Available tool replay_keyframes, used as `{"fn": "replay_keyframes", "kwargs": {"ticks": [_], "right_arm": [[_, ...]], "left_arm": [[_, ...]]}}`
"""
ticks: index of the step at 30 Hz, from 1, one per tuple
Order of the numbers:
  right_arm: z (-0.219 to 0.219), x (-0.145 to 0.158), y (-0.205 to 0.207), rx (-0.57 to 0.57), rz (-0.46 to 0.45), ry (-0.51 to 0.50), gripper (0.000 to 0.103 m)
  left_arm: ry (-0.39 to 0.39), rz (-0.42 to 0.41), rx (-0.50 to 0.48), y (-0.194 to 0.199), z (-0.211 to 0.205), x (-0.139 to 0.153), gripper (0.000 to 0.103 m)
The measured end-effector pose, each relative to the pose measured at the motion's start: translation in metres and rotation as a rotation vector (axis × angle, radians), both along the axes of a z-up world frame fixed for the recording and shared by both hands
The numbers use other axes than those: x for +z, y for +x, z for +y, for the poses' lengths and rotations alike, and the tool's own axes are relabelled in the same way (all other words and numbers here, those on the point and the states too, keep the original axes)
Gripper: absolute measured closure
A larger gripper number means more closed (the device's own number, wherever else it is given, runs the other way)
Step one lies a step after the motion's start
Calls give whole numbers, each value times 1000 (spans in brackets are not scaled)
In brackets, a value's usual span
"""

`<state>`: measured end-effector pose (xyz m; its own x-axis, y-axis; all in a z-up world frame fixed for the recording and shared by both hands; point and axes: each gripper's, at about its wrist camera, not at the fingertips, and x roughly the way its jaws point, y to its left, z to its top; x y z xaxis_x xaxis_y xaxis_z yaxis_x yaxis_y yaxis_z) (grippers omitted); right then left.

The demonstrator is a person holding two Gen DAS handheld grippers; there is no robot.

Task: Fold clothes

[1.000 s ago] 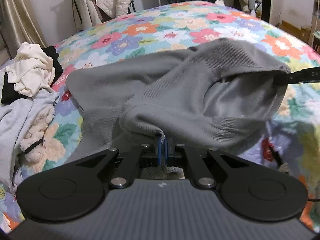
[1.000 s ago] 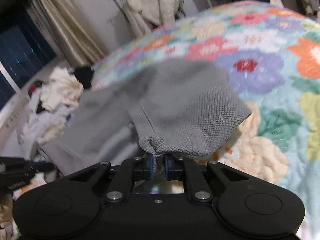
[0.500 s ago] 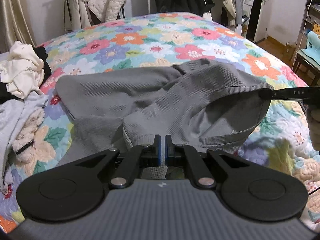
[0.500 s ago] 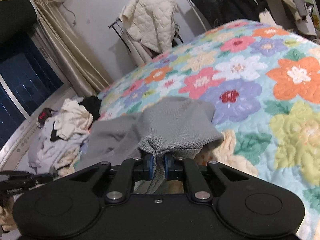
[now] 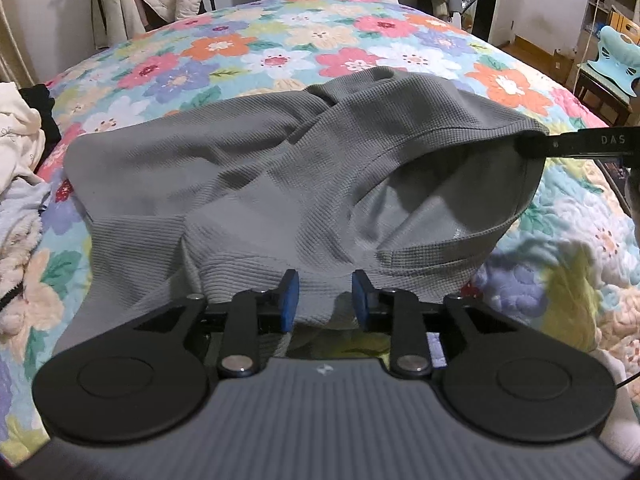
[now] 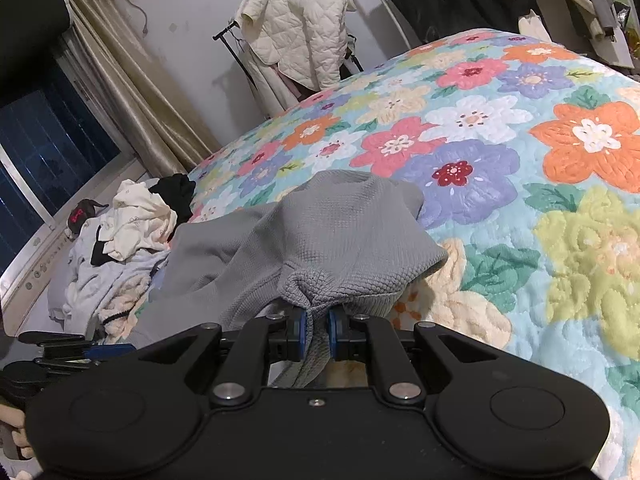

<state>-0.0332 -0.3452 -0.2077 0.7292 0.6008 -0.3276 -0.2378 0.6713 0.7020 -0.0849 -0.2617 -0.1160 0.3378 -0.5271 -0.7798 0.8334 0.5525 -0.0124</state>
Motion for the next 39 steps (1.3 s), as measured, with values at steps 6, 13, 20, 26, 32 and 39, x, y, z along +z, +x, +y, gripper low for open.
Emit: {"fn": "replay_keyframes", "kwargs": {"ticks": [6,13,20,26,32,39], "right_arm": [[-4,0,-1,-8,-5,-8,90],[-11,7,-4,-30,-25,-29,90],[-27,30,-15,-61,-95,-37,90],[-26,26,-14,-54,-107,-43,90],[-35,-10,-1,-127,94,-122,91],[-42,-27,2,-142,197,-193,91]], "left_arm": [[-25,10,-41,-9,-5,4,101],[-125,67,-131,-21,-12,30,101],[-326,118,-271,-31,-9,71,101],[-260,212,-293,-33,-23,50,98],[-77,188,-198,-26,-29,16,72],[-23,125,40,16,0,21,59]]}}
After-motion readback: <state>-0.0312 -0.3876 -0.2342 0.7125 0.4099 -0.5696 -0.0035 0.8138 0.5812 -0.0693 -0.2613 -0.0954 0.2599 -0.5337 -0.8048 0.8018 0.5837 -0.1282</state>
